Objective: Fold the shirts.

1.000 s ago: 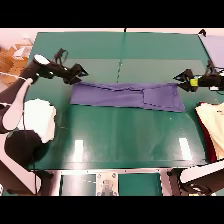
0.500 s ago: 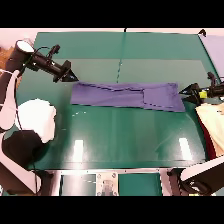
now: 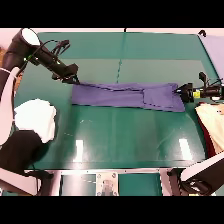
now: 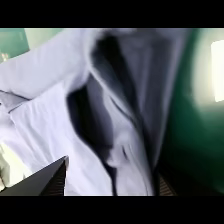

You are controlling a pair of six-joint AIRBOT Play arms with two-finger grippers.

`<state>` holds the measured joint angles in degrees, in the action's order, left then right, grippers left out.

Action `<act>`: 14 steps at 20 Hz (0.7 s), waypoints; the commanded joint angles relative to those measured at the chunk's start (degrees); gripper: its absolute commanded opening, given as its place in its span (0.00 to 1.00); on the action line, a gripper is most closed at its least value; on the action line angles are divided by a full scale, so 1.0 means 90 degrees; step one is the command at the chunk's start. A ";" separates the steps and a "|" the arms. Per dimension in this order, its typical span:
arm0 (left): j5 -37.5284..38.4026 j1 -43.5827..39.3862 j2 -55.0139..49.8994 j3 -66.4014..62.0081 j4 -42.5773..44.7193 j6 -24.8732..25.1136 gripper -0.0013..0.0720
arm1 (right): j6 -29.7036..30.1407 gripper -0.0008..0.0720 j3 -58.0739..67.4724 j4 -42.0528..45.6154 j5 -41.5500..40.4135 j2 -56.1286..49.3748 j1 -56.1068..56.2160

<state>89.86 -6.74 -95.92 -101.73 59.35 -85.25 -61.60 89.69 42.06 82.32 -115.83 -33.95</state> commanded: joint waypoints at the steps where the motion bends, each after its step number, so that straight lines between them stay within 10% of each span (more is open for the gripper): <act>1: -0.0279 -0.0347 0.0546 0.0568 0.0216 -0.0036 0.04 | 0.0087 0.85 0.0240 0.0015 -0.0051 -0.0165 0.0255; 5: -0.0568 -0.0588 0.1025 0.1435 0.0197 -0.0102 0.04 | 0.0063 0.76 0.0449 0.0015 -0.0073 -0.0209 0.0304; 10: -0.1302 -0.0719 0.1081 0.1756 0.0085 -0.0146 0.05 | 0.0073 0.04 0.0452 0.0061 -0.0090 -0.0226 0.0306; 14: -0.1928 -0.0721 0.1081 0.1756 -0.0175 -0.0143 0.05 | 0.0090 0.03 0.0464 0.0061 -0.0092 -0.0226 0.0306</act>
<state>77.03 -13.04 -86.43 -86.43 59.48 -86.52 -60.88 93.67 42.92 81.38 -117.91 -31.27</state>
